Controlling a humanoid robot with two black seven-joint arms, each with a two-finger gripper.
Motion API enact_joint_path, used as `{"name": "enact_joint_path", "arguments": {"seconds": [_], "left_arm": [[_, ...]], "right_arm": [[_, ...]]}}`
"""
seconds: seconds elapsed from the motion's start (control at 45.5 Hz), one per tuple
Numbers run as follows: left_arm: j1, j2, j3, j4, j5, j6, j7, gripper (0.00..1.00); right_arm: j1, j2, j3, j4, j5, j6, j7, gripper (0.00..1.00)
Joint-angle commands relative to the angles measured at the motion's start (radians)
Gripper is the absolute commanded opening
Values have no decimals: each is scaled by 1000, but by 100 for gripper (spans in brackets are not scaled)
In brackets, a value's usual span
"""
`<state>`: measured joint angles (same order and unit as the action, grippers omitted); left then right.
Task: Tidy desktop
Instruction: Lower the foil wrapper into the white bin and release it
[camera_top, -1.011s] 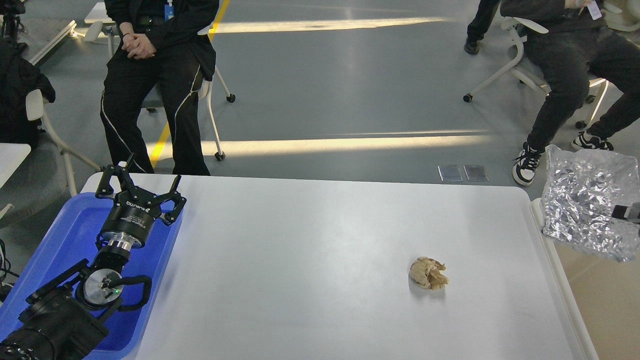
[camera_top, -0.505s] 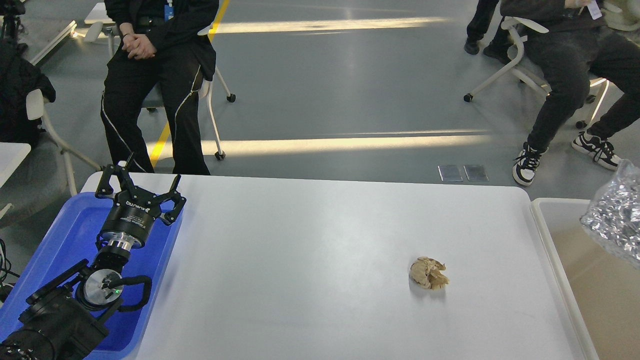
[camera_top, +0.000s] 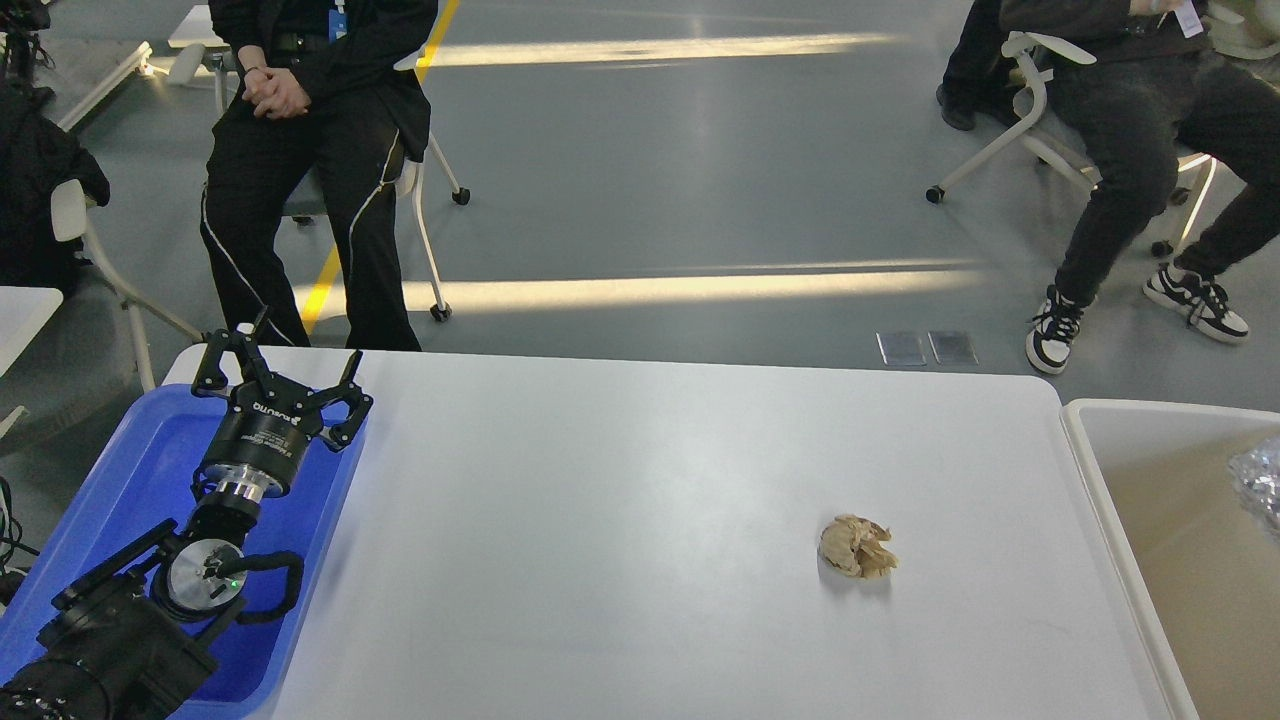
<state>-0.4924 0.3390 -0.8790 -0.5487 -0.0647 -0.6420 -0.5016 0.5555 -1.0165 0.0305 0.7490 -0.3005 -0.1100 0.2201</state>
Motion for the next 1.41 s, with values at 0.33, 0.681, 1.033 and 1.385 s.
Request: {"name": "enact_joint_path", "arguments": {"seconds": [0.33,0.681,1.033,1.385], "left_arm": [[0,0,0,1,-1,1,0,100],[0,0,0,0,-1,1,0,100],[0,0,0,0,0,-1,0,100],[0,0,0,1,-1,-1,0,100]], "right_arm": [[-54,131,-12,-158,49,15,-4,0],[-2,-11,0,36,49,-8,-5,0],[7,-22,9,-11,38,-2,-1,0],[9,81,19,-160,53,13,-2,0]]}}
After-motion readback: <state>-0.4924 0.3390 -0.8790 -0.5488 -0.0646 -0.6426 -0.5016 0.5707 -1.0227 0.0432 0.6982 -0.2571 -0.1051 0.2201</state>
